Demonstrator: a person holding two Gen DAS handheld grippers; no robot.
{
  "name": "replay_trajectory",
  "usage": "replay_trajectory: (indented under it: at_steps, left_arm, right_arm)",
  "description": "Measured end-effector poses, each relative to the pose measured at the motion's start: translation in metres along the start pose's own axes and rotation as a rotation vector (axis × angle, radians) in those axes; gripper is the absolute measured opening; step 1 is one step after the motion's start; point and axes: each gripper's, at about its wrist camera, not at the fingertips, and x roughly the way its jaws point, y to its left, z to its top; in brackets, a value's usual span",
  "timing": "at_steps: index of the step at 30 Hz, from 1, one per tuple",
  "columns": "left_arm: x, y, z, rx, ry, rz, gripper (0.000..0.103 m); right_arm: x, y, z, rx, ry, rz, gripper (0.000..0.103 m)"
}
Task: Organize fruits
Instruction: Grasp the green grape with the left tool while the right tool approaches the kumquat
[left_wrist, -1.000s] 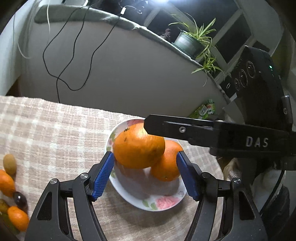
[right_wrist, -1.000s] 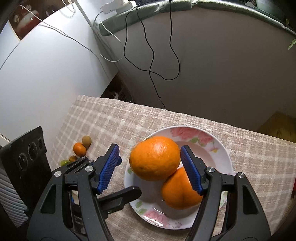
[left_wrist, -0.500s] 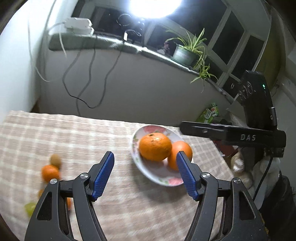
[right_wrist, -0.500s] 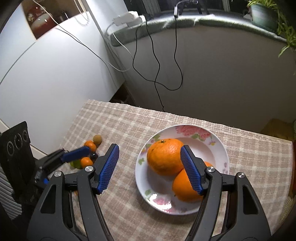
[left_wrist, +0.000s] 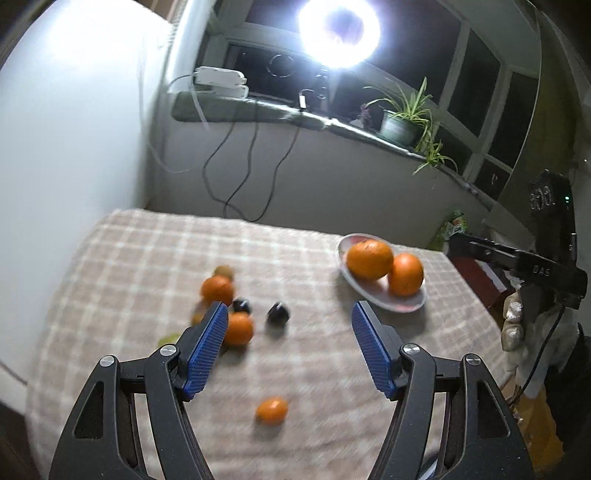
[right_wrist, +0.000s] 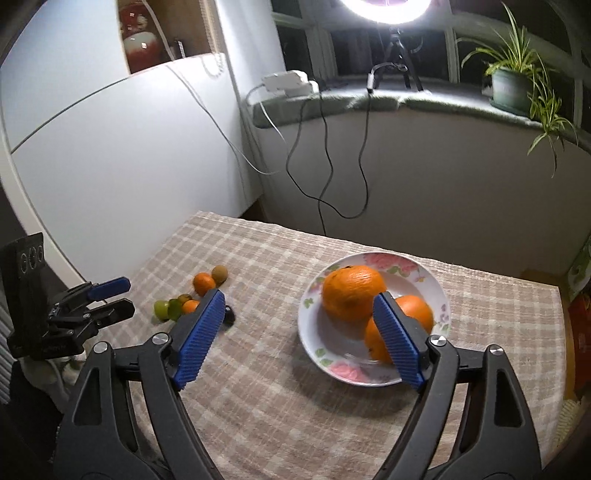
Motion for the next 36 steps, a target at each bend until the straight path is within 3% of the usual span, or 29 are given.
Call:
replay_trajectory:
  at_steps: [3,9,17,23,27,36]
  left_arm:
    - [-0.012,0.007,-0.018,0.014,-0.007,0.060,0.068]
    - [-0.023,0.031,-0.047,-0.020,0.013,0.119,0.067]
    - [-0.008,0.053,-0.054,-0.061,0.047,0.129,0.056]
    - [0.011,0.064,-0.051,-0.059,0.066,0.150,0.056]
    - [0.024,0.076,-0.048,-0.087,0.081,0.147,0.056]
    - [0.047,0.092,-0.045,-0.130,0.121,0.114,0.054]
  right_arm:
    - [-0.001,0.013,-0.013,-0.013,-0.022,0.014,0.096]
    - [0.012,0.039,-0.036,-0.058,0.006,0.020,0.096]
    - [0.031,0.088,-0.069,-0.136,0.057,0.139,0.095]
    - [0.053,0.118,-0.087,-0.193,0.117,0.178,0.088]
    - [0.073,0.136,-0.096,-0.240,0.170,0.191,0.072]
    - [0.109,0.155,-0.109,-0.296,0.242,0.180,0.065]
